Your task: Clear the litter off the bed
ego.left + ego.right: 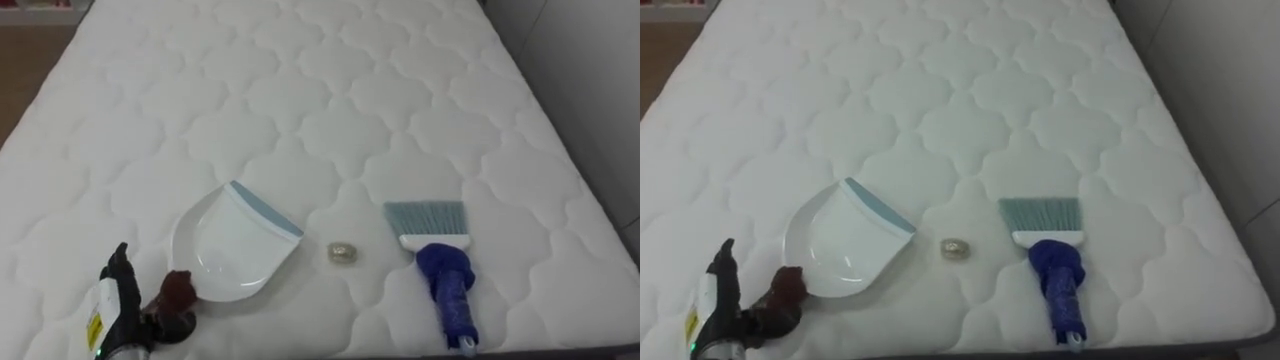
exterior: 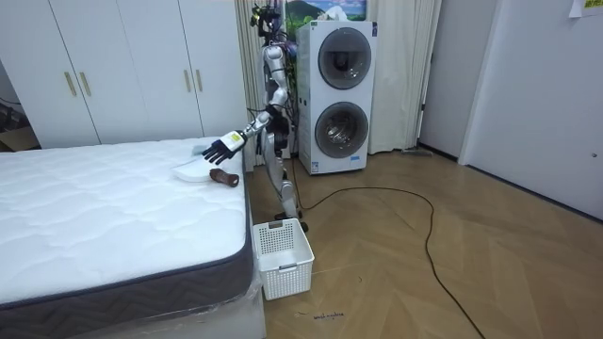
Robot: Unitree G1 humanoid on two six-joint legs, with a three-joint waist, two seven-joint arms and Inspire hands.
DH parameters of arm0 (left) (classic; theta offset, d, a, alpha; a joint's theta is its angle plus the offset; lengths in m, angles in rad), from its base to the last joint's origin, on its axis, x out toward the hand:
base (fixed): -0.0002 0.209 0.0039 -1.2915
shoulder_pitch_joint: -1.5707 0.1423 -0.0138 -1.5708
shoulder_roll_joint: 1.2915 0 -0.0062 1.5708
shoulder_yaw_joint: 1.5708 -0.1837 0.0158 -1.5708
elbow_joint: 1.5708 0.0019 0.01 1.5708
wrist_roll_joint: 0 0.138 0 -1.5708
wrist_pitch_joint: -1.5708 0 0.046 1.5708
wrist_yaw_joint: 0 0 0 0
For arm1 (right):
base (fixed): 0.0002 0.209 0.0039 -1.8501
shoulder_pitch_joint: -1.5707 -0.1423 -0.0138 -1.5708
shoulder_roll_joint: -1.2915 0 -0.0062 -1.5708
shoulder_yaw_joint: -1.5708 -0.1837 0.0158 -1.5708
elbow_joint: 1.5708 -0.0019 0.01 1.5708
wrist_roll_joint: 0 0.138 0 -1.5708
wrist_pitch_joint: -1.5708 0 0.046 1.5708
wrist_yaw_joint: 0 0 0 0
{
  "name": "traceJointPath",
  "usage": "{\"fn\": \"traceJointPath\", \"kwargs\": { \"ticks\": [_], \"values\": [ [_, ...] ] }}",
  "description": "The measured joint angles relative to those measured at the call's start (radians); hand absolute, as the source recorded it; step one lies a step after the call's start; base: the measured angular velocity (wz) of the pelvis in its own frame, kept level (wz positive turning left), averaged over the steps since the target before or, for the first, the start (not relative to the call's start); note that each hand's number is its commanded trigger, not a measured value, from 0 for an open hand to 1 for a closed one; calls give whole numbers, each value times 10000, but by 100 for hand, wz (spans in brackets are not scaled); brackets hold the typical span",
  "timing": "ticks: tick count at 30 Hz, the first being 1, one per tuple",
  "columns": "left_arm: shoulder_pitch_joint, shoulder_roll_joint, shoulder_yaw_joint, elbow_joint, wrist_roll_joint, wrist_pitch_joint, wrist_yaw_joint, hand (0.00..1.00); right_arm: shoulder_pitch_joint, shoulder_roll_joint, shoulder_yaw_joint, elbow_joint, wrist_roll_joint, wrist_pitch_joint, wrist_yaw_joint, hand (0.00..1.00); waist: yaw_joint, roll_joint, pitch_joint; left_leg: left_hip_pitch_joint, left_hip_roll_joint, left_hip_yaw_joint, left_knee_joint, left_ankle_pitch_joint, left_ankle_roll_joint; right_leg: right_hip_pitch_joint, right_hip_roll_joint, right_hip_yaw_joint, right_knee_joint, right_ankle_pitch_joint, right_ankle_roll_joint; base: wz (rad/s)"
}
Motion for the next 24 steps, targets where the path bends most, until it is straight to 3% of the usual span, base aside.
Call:
{"fn": "traceJointPath", "kwargs": {
  "ticks": [2, 8, 13, 18, 24],
  "values": [
    [-273, 137, -345, 72, 1, -168, -145, 0, -199, -94, 309, -2, 0, -63, 35, 0, 20, 30, 66, -334, 3, 14, 135, 1, 3, -291, -13, 2, 94, 17, -22, 0],
    [-574, 187, -851, 982, -8, -330, -360, 0, -274, -177, 398, 15, 473, -203, 32, 0, -18, 47, 75, -928, 30, 37, 353, 8, 13, -774, 5, -17, 134, 77, -55, -1],
    [-712, 186, -859, 1651, -1, -287, -395, 0, -348, -202, 398, 84, 817, -206, 25, 0, -58, 42, 74, -1245, 63, 27, 460, 8, 12, -1046, 2, -118, 226, 86, -64, 6],
    [-1150, 193, -871, 2754, 7, -275, -395, 0, -712, -245, 959, 385, 1192, -299, -182, 0, -33, 79, 77, -1501, 63, 9, 486, 9, 12, -1298, -7, -176, 253, 89, -69, 1],
    [-1521, 191, -866, 2992, 4, -285, -254, 0, -944, -305, 1101, 432, 1288, -314, -368, 0, -37, 256, 152, -1783, 53, 1, 643, 11, 14, -1561, -49, -241, 312, 91, -71, 1]
  ]
}}
